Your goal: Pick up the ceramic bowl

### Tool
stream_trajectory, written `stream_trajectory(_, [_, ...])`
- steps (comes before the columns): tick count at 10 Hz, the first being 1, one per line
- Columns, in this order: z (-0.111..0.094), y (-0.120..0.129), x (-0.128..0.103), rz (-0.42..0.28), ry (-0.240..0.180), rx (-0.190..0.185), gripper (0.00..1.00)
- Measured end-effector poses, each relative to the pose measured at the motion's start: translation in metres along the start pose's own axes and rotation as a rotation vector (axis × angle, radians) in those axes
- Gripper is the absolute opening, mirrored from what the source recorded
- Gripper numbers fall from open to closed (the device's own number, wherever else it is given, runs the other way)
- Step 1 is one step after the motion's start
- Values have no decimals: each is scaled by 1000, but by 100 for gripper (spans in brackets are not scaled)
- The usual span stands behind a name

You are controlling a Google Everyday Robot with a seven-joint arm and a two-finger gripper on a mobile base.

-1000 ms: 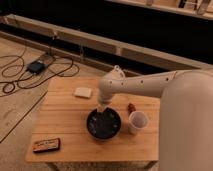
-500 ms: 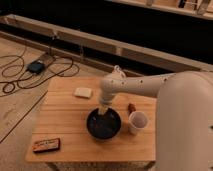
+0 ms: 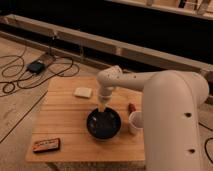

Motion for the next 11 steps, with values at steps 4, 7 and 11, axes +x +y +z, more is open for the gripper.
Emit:
stream_trajectory(4, [13, -11, -3, -40, 15, -72, 54])
stream_trajectory(7, [24, -18, -8, -54, 16, -80, 54])
stream_trajectory(11, [27, -17, -10, -47, 14, -66, 33])
